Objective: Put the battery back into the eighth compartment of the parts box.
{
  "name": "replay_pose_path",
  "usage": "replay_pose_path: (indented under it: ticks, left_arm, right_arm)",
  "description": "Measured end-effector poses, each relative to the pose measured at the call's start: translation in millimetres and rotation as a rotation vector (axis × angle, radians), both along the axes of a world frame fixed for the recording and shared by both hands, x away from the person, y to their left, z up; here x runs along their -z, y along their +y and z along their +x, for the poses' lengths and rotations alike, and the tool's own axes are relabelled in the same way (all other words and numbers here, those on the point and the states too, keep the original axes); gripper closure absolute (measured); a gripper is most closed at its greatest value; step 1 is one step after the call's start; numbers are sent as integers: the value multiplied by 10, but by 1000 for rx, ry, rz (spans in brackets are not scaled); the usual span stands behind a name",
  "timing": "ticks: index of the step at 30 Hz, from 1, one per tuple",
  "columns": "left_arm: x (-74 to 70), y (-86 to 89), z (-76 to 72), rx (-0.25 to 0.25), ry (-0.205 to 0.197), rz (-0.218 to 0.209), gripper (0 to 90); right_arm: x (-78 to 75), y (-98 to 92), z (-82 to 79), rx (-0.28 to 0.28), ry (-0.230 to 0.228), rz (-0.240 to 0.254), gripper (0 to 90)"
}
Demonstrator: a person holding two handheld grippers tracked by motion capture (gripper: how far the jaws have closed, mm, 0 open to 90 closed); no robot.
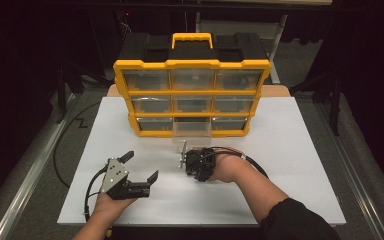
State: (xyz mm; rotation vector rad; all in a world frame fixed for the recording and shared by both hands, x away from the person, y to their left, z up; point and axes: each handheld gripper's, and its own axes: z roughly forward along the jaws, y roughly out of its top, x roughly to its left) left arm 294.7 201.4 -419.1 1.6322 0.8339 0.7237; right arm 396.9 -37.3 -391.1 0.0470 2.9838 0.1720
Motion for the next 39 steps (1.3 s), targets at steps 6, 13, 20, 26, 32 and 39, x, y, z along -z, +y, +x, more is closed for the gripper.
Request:
replay_pose_path:
  ticks: [6, 13, 20, 26, 32, 39]
  left_arm:
    - [0, -1, 0, 0, -1, 0, 7]
    - [-1, 0, -2, 0, -2, 0, 7]
    - [-1, 0, 0, 0, -1, 0, 7]
    - [-1, 0, -1, 0, -2, 0, 7]
    - [-2, 0, -2, 0, -2, 0, 7]
    - [-1, 3, -1, -2, -3, -2, 7]
  right_arm:
    - [22, 10, -10, -19, 9, -5, 725]
    - [53, 25, -32, -19, 26, -25, 753]
    - [70, 32, -27, -29, 37, -30, 775]
    - [70, 25, -20, -30, 51, -26, 785]
    - [35, 5, -24, -24, 55, -24, 786]
    - [-7, -47, -25, -29, 42, -24, 786]
